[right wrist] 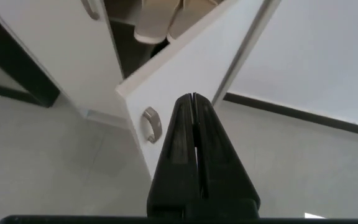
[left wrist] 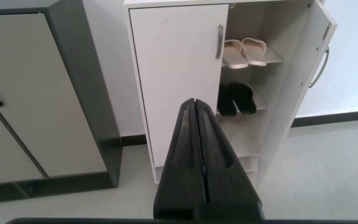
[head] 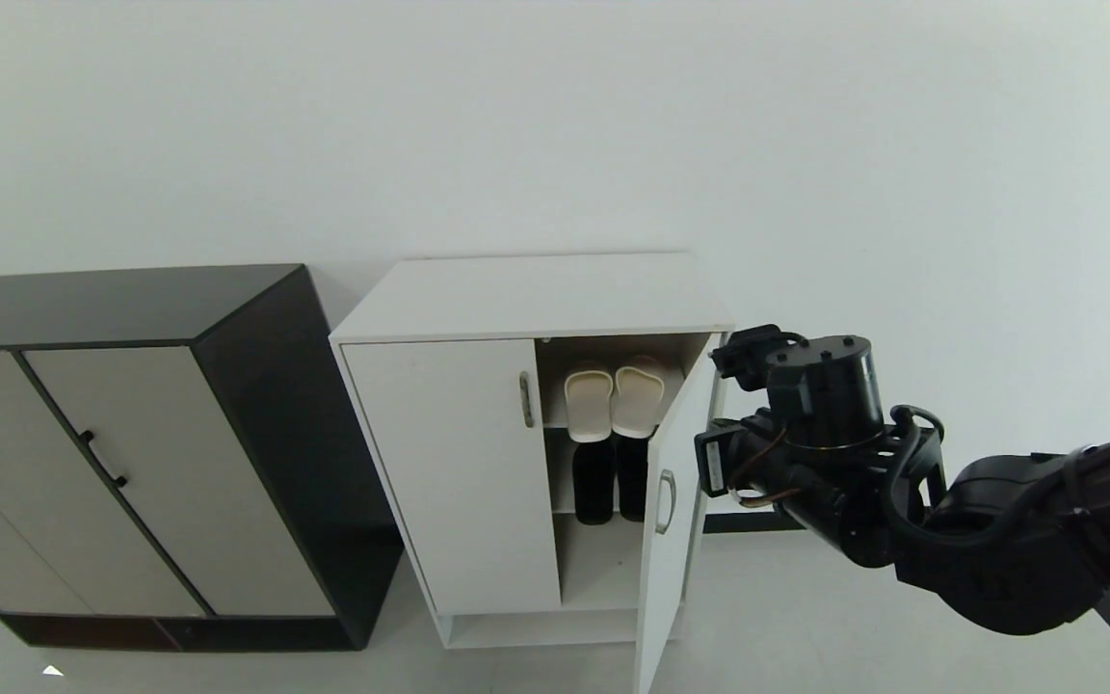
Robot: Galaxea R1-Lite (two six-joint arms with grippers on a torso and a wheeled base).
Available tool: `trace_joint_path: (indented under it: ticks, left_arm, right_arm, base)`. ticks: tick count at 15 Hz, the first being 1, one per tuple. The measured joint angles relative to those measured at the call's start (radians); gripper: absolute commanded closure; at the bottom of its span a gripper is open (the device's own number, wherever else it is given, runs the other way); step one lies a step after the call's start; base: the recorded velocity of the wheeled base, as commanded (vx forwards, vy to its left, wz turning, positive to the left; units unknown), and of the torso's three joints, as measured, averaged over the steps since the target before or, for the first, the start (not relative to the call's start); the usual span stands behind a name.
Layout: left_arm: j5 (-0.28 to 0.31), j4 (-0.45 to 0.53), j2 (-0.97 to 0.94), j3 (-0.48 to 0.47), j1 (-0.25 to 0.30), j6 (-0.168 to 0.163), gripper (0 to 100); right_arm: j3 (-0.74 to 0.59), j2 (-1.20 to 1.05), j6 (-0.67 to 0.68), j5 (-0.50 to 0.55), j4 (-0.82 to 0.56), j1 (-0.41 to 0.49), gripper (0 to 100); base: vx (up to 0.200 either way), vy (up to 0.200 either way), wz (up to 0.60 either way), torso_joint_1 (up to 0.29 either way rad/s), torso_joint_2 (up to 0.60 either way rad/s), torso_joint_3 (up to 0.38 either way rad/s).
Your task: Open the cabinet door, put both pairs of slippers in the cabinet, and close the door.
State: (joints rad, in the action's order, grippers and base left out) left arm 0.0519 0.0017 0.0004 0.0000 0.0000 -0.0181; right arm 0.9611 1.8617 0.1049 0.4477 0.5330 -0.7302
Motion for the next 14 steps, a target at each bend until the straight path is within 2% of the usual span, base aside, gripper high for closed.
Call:
trace_joint_path:
  ticks: [6, 10, 14]
  left_arm:
    - [0.000, 0.000, 0.000, 0.000, 0.000, 0.000, 100]
    - [0.000, 0.000, 0.000, 0.000, 0.000, 0.000, 100]
    - [0.000, 0.000, 0.000, 0.000, 0.000, 0.000, 100]
  right_arm:
    - [-0.028, 0.064, 0.003, -0.165, 0.079, 0.070, 100]
    - [0.014, 0.146, 0.002, -0.206, 0.132, 0.094, 100]
    - [0.129, 0.250, 0.000, -0.214, 0.176, 0.099, 100]
  base:
    - [0.000, 0.000, 0.00, 0.000, 0.00, 0.000]
    - [0.000, 0.000, 0.00, 0.000, 0.00, 0.000]
    - [0.000, 0.000, 0.00, 0.000, 0.00, 0.000]
